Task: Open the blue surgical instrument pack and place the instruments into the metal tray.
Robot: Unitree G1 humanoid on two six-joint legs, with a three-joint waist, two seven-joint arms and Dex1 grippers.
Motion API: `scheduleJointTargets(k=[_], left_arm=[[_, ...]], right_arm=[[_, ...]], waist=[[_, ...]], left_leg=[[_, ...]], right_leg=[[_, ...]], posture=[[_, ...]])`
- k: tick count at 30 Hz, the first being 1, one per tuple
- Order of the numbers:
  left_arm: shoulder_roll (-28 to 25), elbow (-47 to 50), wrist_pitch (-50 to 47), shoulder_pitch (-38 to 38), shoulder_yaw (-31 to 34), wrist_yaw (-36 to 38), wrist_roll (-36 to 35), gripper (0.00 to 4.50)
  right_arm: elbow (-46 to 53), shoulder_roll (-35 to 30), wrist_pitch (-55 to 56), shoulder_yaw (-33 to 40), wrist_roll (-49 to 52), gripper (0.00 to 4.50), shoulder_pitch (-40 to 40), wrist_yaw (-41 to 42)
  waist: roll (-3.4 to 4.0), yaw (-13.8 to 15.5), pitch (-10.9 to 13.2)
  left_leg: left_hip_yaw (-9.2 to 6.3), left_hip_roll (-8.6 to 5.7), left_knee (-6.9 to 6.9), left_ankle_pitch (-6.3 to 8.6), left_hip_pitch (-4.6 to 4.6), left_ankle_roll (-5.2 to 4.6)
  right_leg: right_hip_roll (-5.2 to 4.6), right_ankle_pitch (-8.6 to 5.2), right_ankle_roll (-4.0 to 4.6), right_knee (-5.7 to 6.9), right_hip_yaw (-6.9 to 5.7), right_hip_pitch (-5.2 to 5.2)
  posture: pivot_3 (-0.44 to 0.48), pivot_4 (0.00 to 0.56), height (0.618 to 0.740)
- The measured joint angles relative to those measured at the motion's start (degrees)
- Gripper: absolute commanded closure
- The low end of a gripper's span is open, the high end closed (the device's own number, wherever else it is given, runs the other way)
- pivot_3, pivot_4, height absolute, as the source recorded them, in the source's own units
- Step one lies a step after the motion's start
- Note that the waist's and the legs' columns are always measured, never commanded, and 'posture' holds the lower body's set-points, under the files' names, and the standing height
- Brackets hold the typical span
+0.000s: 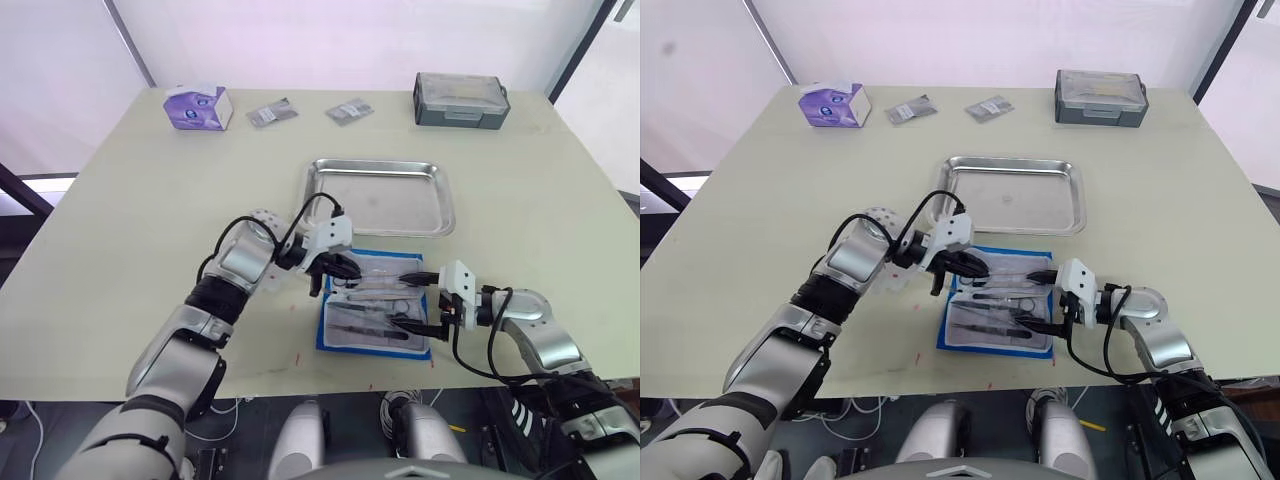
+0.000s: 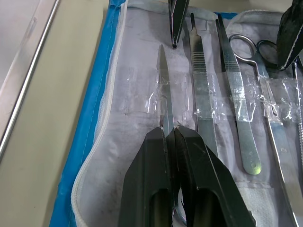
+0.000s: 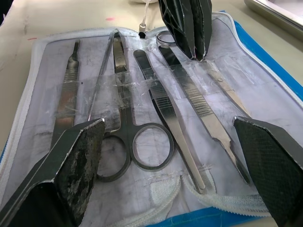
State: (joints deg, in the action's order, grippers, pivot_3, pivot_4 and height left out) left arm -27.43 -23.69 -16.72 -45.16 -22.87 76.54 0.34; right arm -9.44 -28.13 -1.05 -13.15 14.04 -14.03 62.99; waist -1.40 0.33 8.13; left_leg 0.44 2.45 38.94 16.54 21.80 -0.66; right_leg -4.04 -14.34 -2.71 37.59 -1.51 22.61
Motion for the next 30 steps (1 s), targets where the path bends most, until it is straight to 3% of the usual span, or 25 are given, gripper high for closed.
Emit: scheduleJointTargets(k=[16, 30], left_arm=[[0.4, 4.4, -10.1, -4.2, -2.2, 2.0, 0.7, 4.47], [-3.4, 7.4, -13.5, -6.3, -4.4, 4.2, 1.4, 4.47]], right_arm=[[0.0, 0.5, 0.0, 0.1, 0.0, 0.00, 0.0, -0.2], [0.0, 1.0, 0.0, 0.0, -0.2, 0.00, 0.0, -0.4]], waist=[[0.00, -0.4, 0.0], [0.01, -0.9, 0.1]], left_leg=[[-0.02, 0.00, 0.00, 0.00, 0.03, 0.00], [-0.04, 0.01, -0.02, 0.00, 0.04, 0.00]], right_leg=[[0.01, 0.00, 0.00, 0.01, 0.00, 0.02], [0.02, -0.03, 0.01, 0.03, 0.00, 0.05]], posture=[[0.000, 0.150, 0.727], [0.000, 0.150, 0.727]])
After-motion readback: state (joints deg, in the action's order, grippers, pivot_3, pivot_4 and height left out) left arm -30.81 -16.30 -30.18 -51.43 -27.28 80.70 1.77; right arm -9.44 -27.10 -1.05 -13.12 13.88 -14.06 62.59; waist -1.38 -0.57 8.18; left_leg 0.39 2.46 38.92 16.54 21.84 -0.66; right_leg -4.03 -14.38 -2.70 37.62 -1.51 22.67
